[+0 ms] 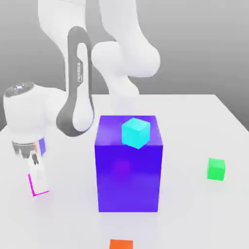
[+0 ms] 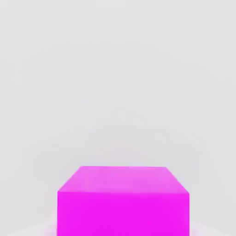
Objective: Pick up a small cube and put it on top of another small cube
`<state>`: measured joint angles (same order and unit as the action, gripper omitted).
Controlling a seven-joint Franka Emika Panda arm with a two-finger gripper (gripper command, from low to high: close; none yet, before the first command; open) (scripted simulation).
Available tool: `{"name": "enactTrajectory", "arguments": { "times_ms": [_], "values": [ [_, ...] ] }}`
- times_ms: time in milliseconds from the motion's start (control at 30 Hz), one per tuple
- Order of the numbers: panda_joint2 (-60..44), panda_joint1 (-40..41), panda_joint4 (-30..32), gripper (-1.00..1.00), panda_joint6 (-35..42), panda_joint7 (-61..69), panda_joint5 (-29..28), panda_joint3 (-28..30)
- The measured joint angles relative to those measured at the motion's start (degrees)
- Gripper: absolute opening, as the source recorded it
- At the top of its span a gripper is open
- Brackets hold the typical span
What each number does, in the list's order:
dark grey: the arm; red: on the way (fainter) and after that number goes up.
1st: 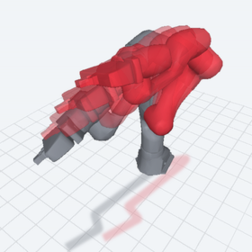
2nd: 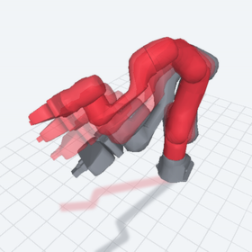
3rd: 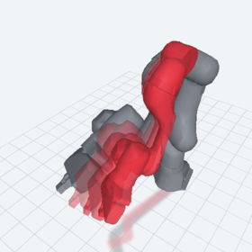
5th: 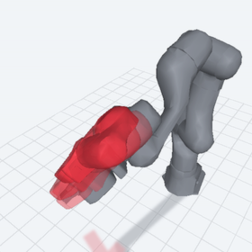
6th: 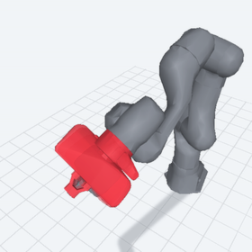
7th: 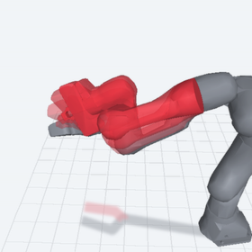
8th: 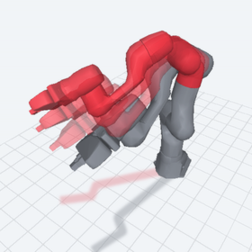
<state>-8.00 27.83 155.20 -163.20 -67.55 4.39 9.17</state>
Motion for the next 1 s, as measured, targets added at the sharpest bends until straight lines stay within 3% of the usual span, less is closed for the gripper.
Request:
{"name": "enactTrajectory", "arguments": {
  "times_ms": [367, 433, 667, 1000],
  "values": [
    [7.93, -0.25, -9.2, -1.0, -3.53, -2.11, -5.6, -1.46],
    [9.11, 0.84, -9.62, -1.0, -3.38, -6.07, -6.41, -3.93],
    [12.69, -13.7, -9.31, -1.0, -1.44, -24.01, -8.59, -12.92],
    [15.59, -25.34, -6.71, -1.0, 2.21, -50.87, -9.27, -29.14]
  ]
}}
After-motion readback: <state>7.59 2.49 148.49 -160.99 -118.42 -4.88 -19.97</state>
